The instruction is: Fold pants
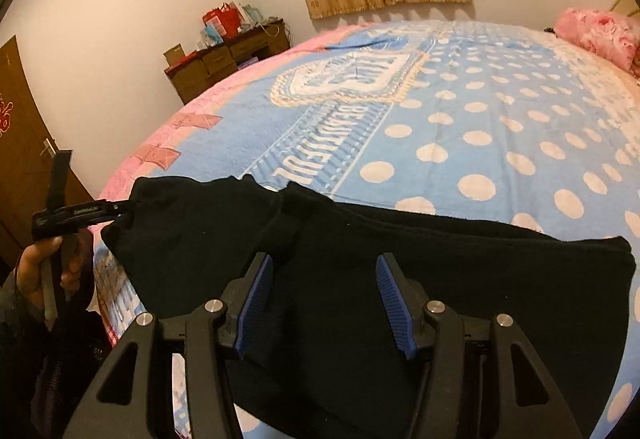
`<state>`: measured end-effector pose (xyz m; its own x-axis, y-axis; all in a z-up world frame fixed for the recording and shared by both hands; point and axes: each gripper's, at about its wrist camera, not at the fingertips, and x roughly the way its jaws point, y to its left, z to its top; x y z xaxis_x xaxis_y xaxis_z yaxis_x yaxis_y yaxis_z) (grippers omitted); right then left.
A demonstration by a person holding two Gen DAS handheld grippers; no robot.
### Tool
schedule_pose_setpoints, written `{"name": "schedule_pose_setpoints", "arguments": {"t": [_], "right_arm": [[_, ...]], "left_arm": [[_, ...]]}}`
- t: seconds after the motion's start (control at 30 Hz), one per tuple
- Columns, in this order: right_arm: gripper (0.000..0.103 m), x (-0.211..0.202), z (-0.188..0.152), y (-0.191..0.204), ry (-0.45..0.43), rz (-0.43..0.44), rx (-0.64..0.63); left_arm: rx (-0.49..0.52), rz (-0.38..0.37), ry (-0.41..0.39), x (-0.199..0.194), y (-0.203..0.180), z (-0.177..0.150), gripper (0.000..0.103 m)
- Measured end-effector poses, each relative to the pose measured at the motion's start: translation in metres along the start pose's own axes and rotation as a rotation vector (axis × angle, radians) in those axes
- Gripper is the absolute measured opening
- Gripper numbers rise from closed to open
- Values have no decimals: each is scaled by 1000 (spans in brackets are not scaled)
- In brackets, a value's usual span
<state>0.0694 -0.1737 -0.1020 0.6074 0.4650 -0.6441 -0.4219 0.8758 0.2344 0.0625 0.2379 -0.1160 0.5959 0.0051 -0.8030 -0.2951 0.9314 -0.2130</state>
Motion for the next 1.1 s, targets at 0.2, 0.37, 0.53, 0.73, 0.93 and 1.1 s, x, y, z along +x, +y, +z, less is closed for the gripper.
{"name": "schedule_pose_setpoints", "arguments": {"t": [0.2,0.37,0.53,0.73,0.93,1.1], "right_arm": [[56,11,-2,7,18,-27,-30],[57,2,-4,22,-13,-24,-80],[58,8,-14,53,-3,15,-191],[58,20,-17,56,21,41,-189],[58,27,-18,58,39,39,-185],[59,31,-22,60,33,23,-201]], "left_arm": [[31,-6,14,17,1,2,80],[91,-8,12,18,-5,6,69],[123,19,7,16,-12,9,58],[120,11,11,22,-5,12,64],[121,8,14,29,-4,17,74],[109,-7,34,32,-3,19,77]]}}
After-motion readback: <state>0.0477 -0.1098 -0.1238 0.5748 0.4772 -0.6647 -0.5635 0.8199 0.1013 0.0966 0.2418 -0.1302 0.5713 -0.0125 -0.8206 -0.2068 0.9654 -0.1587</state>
